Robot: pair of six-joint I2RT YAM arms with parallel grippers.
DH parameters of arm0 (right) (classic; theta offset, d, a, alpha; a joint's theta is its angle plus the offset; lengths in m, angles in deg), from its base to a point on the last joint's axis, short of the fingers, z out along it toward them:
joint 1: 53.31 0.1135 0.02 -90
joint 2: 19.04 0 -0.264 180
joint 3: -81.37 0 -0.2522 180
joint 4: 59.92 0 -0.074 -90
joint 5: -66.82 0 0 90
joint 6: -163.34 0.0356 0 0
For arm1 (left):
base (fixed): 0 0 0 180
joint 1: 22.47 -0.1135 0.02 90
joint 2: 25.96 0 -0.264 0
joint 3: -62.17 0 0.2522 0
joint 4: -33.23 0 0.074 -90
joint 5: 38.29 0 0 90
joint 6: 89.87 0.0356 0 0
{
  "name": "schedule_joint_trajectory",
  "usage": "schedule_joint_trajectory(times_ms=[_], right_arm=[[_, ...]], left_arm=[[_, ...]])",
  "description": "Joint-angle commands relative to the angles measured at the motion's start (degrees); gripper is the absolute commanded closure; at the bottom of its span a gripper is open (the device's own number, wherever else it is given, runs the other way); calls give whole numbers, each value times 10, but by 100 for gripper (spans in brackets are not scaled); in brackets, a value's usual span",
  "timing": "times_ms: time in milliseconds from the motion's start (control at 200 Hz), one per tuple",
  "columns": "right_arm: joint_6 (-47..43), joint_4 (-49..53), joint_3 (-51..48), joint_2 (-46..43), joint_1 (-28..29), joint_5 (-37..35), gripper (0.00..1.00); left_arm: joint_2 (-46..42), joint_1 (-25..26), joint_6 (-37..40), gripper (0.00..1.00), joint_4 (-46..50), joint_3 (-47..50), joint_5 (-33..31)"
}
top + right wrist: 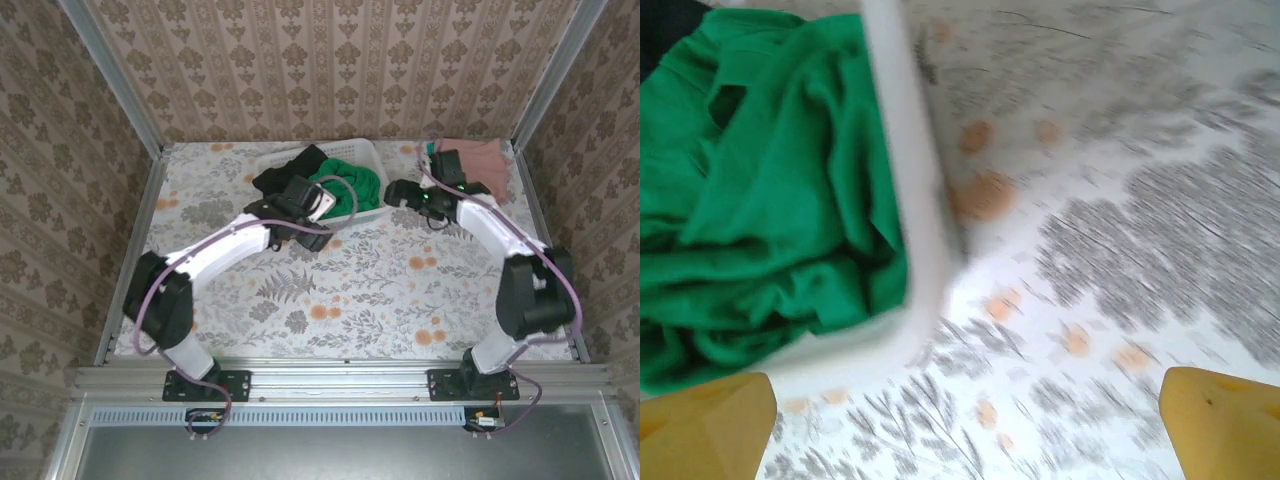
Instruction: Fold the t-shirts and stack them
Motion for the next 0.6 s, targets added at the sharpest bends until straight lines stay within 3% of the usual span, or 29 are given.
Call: schedule_joint_trajectory(times_ms=[0,210,420,595], right_arm=[[7,-28,-76,-60,-13,-3,0],[11,-60,-172,-131,-33,-2,0],[9,-64,-179,-145,-37,-2,0],[12,-70,-180,-146,-37,0,0]], left_arm=[[53,-4,97,20,57,-61,-48],[135,-5,112,52,96,-130,-66],[108,-29,52,88,110,-89,-111],[53,-95,1,96,86,-34,-102]])
